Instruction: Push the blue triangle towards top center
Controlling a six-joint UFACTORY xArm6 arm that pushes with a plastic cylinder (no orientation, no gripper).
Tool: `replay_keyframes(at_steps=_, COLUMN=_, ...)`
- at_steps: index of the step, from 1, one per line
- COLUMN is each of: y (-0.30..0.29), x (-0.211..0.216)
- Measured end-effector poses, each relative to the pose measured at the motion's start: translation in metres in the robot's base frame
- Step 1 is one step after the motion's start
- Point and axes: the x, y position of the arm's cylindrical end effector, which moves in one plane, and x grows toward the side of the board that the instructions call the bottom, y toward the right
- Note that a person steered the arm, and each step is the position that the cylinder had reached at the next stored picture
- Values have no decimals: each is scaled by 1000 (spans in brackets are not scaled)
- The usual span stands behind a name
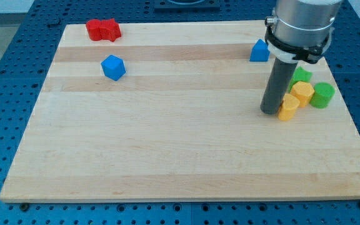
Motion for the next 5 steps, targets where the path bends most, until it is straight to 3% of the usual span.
replay_keyframes(at_steps=2, y=-39, x=0)
replay_keyframes(at_steps=3, y=-65, x=-20)
replay_keyframes(at_steps=5, y=-46, x=-107)
